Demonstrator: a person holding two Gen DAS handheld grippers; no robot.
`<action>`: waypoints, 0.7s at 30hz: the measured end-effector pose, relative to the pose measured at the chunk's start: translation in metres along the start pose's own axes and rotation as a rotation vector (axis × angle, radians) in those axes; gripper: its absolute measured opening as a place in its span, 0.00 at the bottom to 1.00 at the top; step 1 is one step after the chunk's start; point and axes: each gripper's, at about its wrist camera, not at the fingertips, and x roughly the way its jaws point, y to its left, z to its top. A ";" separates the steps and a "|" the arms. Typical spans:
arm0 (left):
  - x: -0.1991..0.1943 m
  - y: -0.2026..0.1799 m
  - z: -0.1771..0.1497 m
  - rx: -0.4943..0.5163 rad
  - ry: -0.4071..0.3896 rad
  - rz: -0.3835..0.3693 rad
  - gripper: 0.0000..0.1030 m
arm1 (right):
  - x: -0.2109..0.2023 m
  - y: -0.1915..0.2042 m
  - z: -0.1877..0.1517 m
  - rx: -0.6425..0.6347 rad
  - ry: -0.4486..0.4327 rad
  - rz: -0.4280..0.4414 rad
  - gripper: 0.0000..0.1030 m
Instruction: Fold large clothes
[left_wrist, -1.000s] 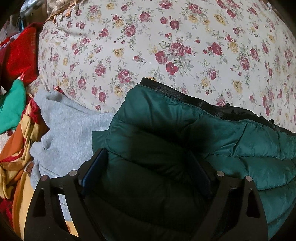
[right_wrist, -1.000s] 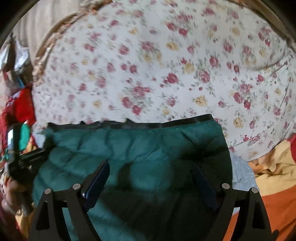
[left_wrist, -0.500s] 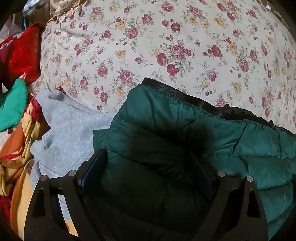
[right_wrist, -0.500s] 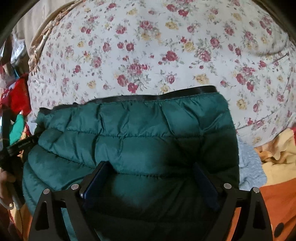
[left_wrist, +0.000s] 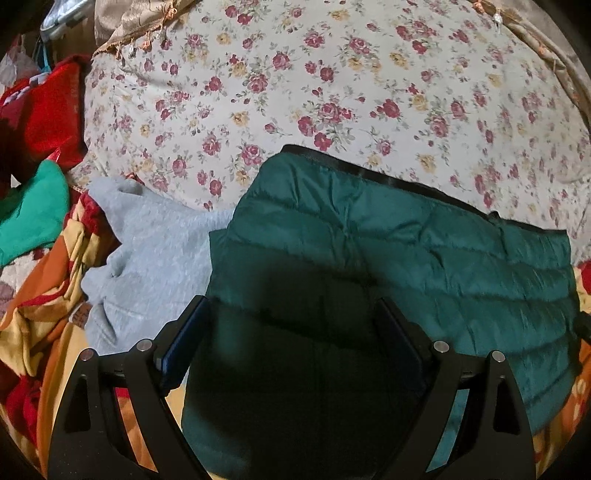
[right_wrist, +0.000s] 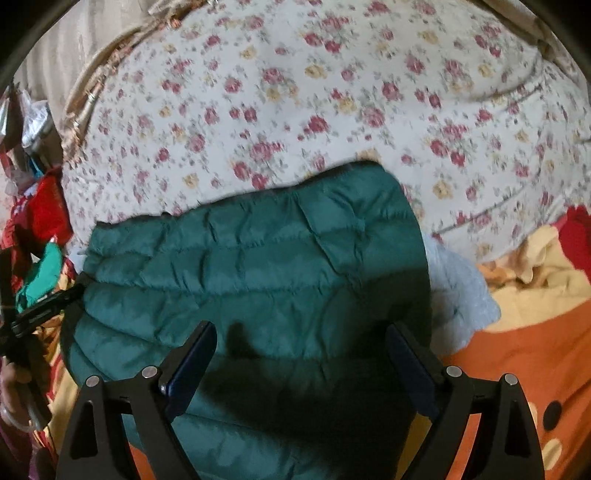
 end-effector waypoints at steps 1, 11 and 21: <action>-0.001 0.000 -0.002 0.002 0.001 0.000 0.87 | 0.005 0.000 -0.002 -0.002 0.020 -0.009 0.89; -0.003 0.007 -0.013 -0.027 0.020 -0.022 0.87 | -0.012 -0.007 -0.010 0.009 -0.002 0.009 0.89; 0.002 0.010 -0.013 -0.033 0.037 -0.046 0.88 | -0.012 -0.024 -0.017 0.048 0.030 0.029 0.90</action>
